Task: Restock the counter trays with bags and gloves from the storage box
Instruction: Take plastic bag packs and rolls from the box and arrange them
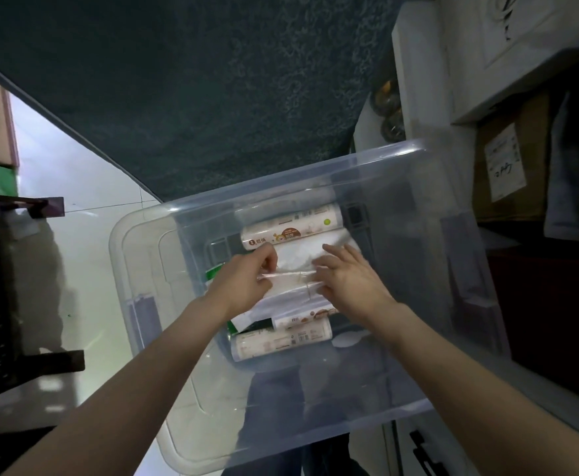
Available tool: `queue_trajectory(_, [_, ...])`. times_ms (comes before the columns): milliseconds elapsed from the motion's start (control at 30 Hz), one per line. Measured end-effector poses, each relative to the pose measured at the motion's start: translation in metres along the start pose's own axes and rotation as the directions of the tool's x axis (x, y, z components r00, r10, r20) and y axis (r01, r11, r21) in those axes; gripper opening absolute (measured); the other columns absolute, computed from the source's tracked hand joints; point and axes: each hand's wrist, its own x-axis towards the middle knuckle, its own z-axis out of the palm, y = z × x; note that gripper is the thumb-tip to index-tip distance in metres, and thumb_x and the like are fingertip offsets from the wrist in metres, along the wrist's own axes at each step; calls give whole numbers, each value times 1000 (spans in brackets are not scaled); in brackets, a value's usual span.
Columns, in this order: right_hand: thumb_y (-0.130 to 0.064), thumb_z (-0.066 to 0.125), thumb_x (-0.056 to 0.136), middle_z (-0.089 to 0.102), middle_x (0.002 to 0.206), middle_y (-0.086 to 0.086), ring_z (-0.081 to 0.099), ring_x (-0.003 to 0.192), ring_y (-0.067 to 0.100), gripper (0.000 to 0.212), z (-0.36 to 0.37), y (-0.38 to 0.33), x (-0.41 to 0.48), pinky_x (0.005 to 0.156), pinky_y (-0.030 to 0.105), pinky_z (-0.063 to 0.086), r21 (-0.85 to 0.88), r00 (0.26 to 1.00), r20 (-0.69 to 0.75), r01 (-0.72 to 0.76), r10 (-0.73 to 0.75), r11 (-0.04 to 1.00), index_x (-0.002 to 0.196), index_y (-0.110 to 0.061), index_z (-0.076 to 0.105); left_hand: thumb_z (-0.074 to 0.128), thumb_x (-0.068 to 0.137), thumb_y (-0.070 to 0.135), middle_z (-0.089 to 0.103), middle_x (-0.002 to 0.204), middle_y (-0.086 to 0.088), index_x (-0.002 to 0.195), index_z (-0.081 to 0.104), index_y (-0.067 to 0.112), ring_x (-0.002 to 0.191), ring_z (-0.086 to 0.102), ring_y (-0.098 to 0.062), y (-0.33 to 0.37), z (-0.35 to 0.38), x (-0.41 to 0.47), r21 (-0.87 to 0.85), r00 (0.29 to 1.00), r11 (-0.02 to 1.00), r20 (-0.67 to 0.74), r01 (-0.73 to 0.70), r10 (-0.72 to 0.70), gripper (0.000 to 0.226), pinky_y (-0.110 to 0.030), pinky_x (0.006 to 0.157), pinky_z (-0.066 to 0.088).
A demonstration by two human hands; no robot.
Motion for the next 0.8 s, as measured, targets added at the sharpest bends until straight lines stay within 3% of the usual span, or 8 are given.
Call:
queue_trajectory(133, [-23,60,88,59,115,-1,56,109,23,27,-11,-2,-13,105,36,29,122,998,-25,-55,59,991,114,-21,68,61,84,11,63,99,5,96,44,35,94,60,-15,19,-14,-9,20,996,996,37,-82,81,31,-41,79,52])
queue_trajectory(233, [-26,59,90,59,112,0,54,105,24,26,-27,-4,-31,92,36,37,152,993,-57,-96,106,984,113,-20,67,58,88,41,62,119,2,118,39,43,105,58,-14,35,-25,-17,96,984,986,129,-136,124,36,-36,85,51])
queue_trajectory(333, [-27,58,91,57,115,3,51,109,24,25,-49,-9,-54,85,38,40,163,982,-117,-128,148,978,111,-16,66,59,72,68,54,130,8,127,36,43,112,54,-14,56,-32,-26,287,966,931,186,-227,178,65,-31,86,47])
queue_trajectory(433, [-29,56,92,56,117,4,50,110,25,26,-75,-17,-79,84,40,41,148,974,-144,-153,174,977,112,-16,66,73,69,53,60,119,5,123,47,36,102,56,-18,84,-31,-40,475,942,815,123,-332,312,62,-29,74,44])
queue_trajectory(533, [-30,54,91,55,115,5,50,108,25,26,-99,-28,-112,81,37,39,110,957,-227,-161,182,981,109,-15,66,76,72,33,66,93,-2,107,58,30,86,60,-25,120,-37,-58,465,924,816,11,-344,383,40,-28,60,34])
queue_trajectory(667, [-32,60,86,57,106,7,55,96,27,22,-144,-45,-167,73,35,44,47,924,-363,-112,122,993,96,-14,68,73,74,31,63,88,-1,103,57,35,82,59,-24,170,-59,-94,450,908,815,-21,-365,419,33,-33,63,46])
queue_trajectory(800, [-36,67,80,55,132,8,55,107,28,33,-184,-54,-228,87,40,50,-23,925,-378,-47,35,999,107,-17,69,74,76,32,58,80,4,98,56,39,75,56,-19,223,-74,-138,477,839,748,-39,-461,542,29,-36,63,47])
